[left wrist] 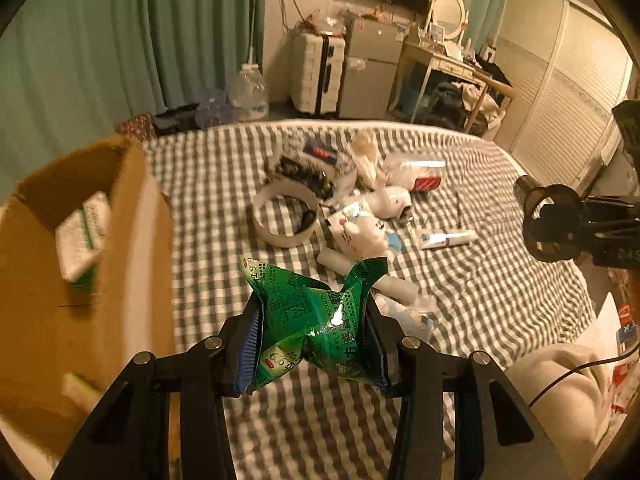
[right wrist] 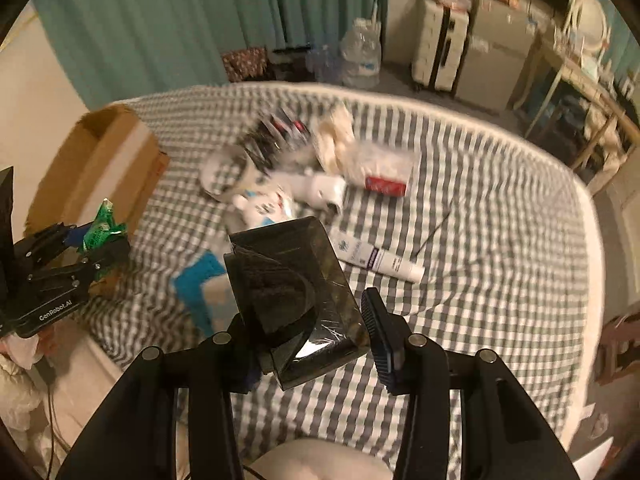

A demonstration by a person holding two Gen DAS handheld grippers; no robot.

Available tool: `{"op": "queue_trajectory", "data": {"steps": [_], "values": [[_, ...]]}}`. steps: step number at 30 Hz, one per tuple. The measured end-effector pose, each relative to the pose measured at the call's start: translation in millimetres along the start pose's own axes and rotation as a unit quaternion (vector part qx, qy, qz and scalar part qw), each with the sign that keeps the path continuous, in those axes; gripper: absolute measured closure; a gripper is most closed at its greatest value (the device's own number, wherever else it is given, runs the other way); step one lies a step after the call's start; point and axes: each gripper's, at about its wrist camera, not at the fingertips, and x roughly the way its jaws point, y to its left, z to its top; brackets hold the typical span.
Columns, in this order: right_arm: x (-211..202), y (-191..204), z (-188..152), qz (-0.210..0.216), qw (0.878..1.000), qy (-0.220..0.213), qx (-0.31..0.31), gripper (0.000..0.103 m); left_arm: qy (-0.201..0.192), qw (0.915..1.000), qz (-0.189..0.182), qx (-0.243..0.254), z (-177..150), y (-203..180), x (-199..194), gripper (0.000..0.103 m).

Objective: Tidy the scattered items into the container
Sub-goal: 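Carry the green bag and black case to the cardboard box and release them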

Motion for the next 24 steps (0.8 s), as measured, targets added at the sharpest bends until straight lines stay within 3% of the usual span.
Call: {"op": "queue_trajectory", "data": {"steps": [6,8,11,15,19,24], "values": [[-62.6,53.6,12.0,0.003,0.999,-0.035,-0.034,0.059,-0.03,0.9983,0.046,0.018,34.0,15.9,-79.8,0.057],[-94.4,76.4,18.1,0.003,0.996,-0.067,-0.054,0.059,-0.052,0.9961,0.063,0.034,51.0,24.7,-117.5,0.057],[-130.6,104.1,29.7,0.015,0.992,-0.106,-0.063,0.06,-0.055,0.994,0.085,0.042,70.8,38.3,-155.8,0.057],[-157.3,146.2,50.8,0.023,0.987,-0.132,-0.089,0.06,-0.073,0.994,0.08,0.017,96.7,61.1,-206.0,0.057],[-164.4,180.5,69.0,0.038,0.983,-0.142,-0.107,0.06,-0.077,0.9923,0.096,0.013,105.7,80.0,-226.5,0.057],[-154.0,229.9,91.5,0.057,0.981,-0.13,-0.133,0.06,-0.067,0.9943,0.081,-0.017,95.7,120.5,-222.7,0.057]]}}
